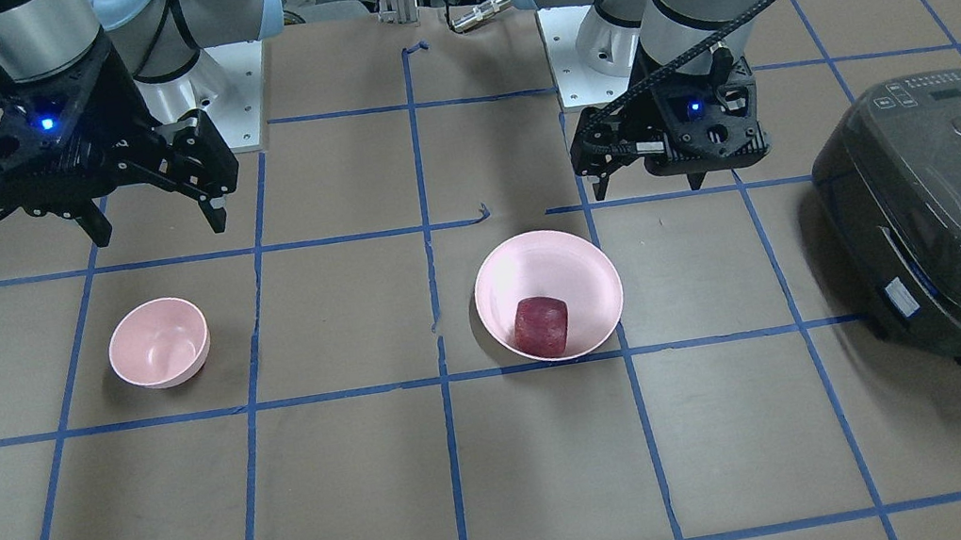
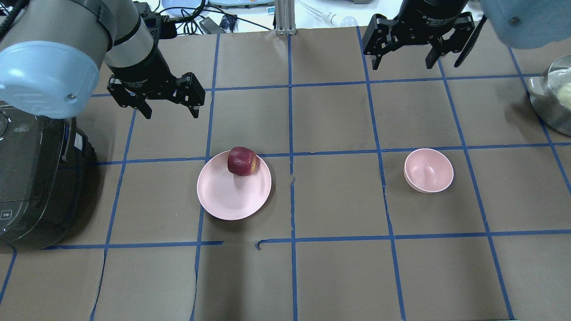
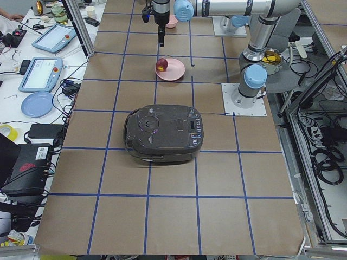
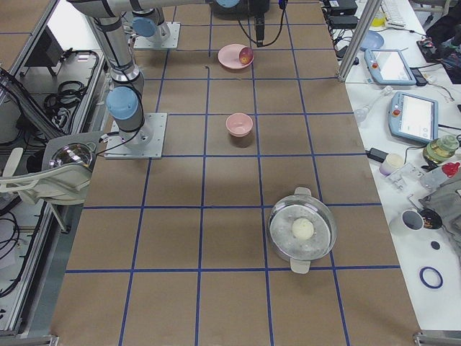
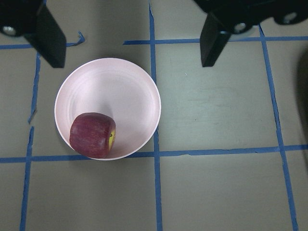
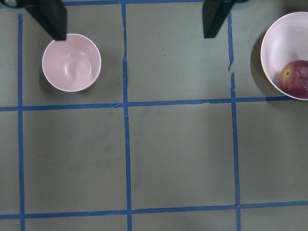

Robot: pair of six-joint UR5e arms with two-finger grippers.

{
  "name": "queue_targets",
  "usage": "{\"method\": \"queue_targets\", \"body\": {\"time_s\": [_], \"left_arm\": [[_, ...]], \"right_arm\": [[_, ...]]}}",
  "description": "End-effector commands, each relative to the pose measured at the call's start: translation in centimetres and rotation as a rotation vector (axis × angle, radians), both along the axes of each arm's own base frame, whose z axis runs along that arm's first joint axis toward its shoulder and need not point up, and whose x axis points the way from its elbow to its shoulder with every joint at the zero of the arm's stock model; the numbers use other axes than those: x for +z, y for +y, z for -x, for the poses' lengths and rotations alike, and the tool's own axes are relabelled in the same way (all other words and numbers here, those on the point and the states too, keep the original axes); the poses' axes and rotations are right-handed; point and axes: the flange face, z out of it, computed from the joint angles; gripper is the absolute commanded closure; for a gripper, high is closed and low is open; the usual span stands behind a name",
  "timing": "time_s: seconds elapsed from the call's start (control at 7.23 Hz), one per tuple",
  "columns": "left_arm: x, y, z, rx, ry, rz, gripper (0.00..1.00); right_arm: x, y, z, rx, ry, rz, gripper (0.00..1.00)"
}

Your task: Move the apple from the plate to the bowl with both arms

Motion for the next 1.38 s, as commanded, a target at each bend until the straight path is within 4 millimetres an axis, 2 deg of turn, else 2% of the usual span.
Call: {"method": "queue_targets", "body": {"time_s": [0.0, 0.41, 0.97, 1.11, 1.24], "left_arm": [[-0.2, 0.0, 0.1, 0.001, 0.001, -0.001, 0.0], [-1.6, 0.2, 1.7, -0.027, 0.001, 0.0, 0.0], [-2.8, 0.1, 2.0, -0.036, 0.008, 0.015, 0.0], [-3.0, 0.4, 2.2, -0.041, 0.005, 0.017, 0.0], [-3.2, 0.4, 2.3, -0.041, 0.008, 0.011, 0.0]], "right_arm": [[0.0, 0.0, 0.0, 0.0, 0.0, 0.0, 0.0], [-0.1, -0.1, 0.1, -0.002, 0.0, -0.001, 0.0], [-0.2, -0.3, 0.5, -0.006, 0.001, -0.003, 0.0], [-0.3, -0.5, 0.7, -0.008, 0.0, -0.006, 0.0], [-0.3, -1.0, 1.9, 0.012, 0.002, 0.005, 0.0]]}}
